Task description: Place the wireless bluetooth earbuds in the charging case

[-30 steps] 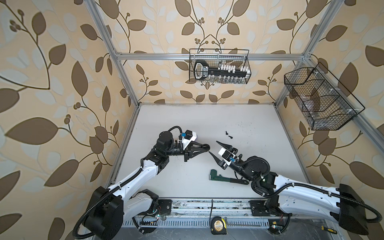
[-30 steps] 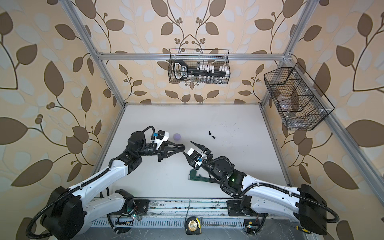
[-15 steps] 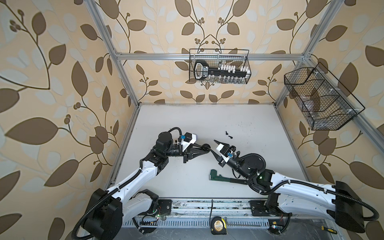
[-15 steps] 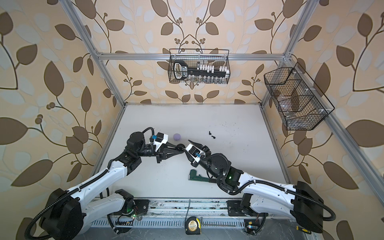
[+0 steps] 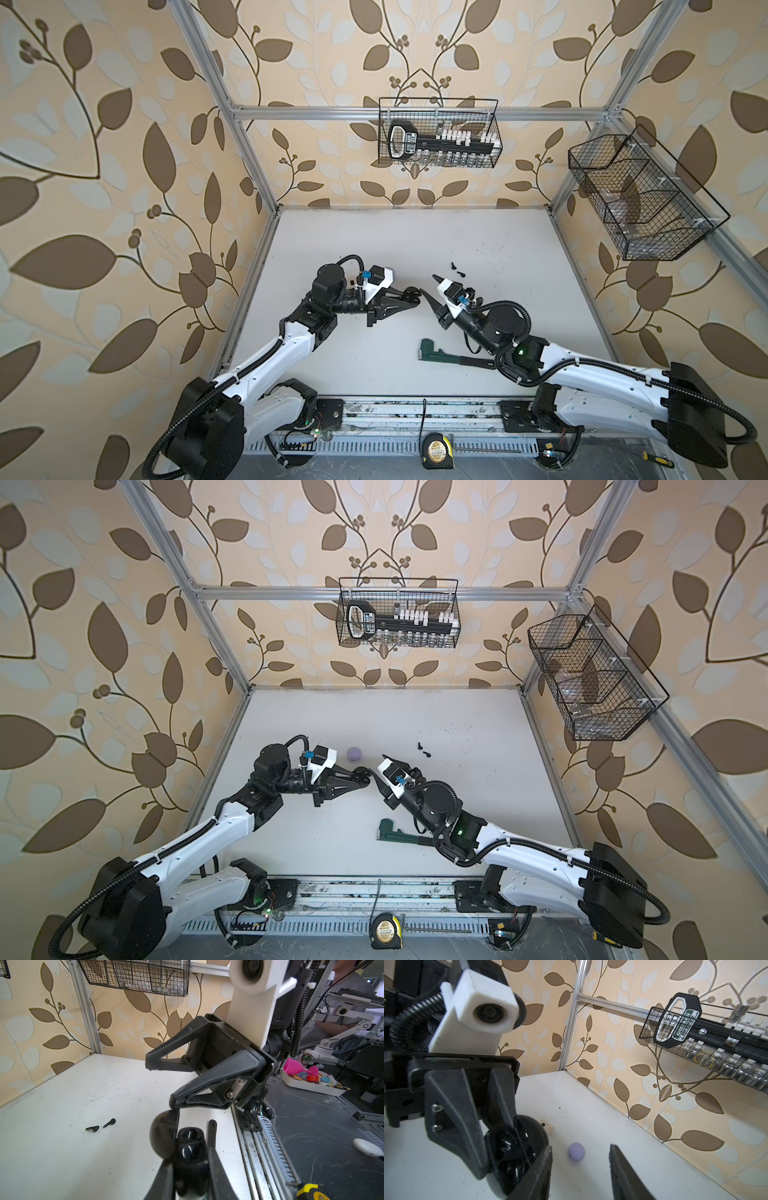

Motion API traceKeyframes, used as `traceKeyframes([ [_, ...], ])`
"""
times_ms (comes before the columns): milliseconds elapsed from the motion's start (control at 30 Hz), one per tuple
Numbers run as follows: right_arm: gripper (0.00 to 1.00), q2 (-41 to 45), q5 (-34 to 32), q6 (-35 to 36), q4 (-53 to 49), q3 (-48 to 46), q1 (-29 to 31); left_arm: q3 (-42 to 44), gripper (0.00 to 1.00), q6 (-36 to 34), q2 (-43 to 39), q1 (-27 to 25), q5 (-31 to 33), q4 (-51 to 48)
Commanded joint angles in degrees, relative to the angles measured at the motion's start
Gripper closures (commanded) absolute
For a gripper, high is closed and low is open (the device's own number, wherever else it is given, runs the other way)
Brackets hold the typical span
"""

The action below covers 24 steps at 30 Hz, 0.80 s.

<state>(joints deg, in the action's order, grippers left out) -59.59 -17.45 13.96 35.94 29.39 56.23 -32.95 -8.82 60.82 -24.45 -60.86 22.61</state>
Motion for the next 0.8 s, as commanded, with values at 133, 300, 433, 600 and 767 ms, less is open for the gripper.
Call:
traceKeyframes([
  [133, 0.46, 4.18, -8.83, -16.67, -15.8, 6.12, -10.29, 0.47, 1.0, 2.03, -0.62, -0.34, 3.73, 4.88],
  [300, 0.44, -2.29, -3.22, -32.81, -33.28, 10.16, -26.22, 0.8, 1.0, 4.74, -0.88, 0.08, 8.12, 7.12],
  [433, 0.43, -14.23, 4.25, -37.18, -37.66, 13.8, -35.0, 1.77, 1.0, 6.71, -1.04, 0.45, 8.21, 10.13],
  [600, 0.43, -30.36, 3.99, -36.54, -42.85, 24.22, -36.88, 1.75, 1.0, 6.8, -1.32, 0.54, 8.13, 9.92],
  [767, 0.45, -44.87, -0.2, -35.51, -50.31, 36.32, -36.97, 1.68, 1.0, 6.64, -1.57, 0.54, 8.06, 9.69],
])
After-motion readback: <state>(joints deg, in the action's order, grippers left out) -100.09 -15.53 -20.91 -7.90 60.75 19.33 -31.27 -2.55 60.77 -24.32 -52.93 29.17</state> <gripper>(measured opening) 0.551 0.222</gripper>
